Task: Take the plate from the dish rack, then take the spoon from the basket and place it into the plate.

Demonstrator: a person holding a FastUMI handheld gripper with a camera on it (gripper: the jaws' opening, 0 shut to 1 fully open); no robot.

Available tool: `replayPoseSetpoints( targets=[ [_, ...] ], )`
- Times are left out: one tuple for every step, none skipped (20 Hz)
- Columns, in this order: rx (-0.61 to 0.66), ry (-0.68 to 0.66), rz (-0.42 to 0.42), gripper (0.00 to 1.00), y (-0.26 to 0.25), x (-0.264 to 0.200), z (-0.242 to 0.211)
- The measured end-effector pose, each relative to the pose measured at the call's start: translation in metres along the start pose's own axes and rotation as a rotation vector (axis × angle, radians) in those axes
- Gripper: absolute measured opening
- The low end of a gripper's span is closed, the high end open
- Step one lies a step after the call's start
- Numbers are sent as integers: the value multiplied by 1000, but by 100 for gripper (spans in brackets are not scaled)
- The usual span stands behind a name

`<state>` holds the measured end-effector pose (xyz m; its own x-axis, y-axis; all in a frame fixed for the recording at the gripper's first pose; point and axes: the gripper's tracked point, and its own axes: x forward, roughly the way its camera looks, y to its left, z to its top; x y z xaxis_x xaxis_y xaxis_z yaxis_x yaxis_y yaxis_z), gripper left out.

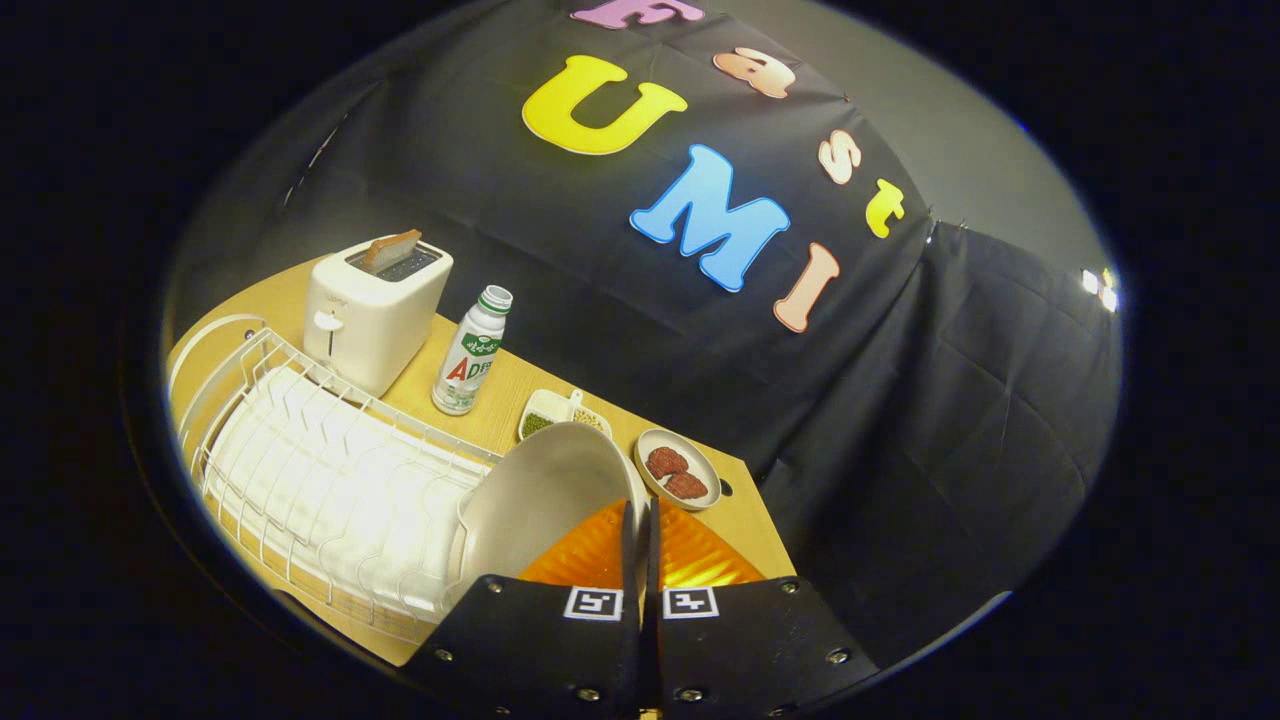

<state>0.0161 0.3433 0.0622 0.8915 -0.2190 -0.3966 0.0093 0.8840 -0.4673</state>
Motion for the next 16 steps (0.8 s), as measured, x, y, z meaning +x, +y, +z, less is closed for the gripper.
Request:
replayPoseSetpoints(
  targets=[
    [-23, 1, -6, 1, 0, -1, 2],
    [-44, -1, -11, 1, 0, -2, 3],
    [-58, -6, -15, 1, 1, -5, 7],
    [-71, -11, -18, 1, 3, -7, 9],
    [-85, -14, -22, 1, 4, -8, 11],
    [-98, -14, -27, 1, 5, -9, 12],
    [-112, -14, -38, 1, 4, -11, 14],
    [-146, -23, -95, 1, -6, -13, 17],
    [-179, -45, -140, 1, -19, -17, 25],
    [-187, -63, -148, 0, -21, -20, 34],
    [-183, -72, -143, 0, -21, -23, 38],
    [-174, -78, -145, 0, -22, -29, 41],
    [-167, -83, -145, 0, -23, -32, 43],
    [-159, -88, -141, 0, -23, -37, 44],
    [-152, -90, -134, 0, -23, -45, 44],
    [-150, -93, -130, 0, -24, -55, 42]
  ],
)
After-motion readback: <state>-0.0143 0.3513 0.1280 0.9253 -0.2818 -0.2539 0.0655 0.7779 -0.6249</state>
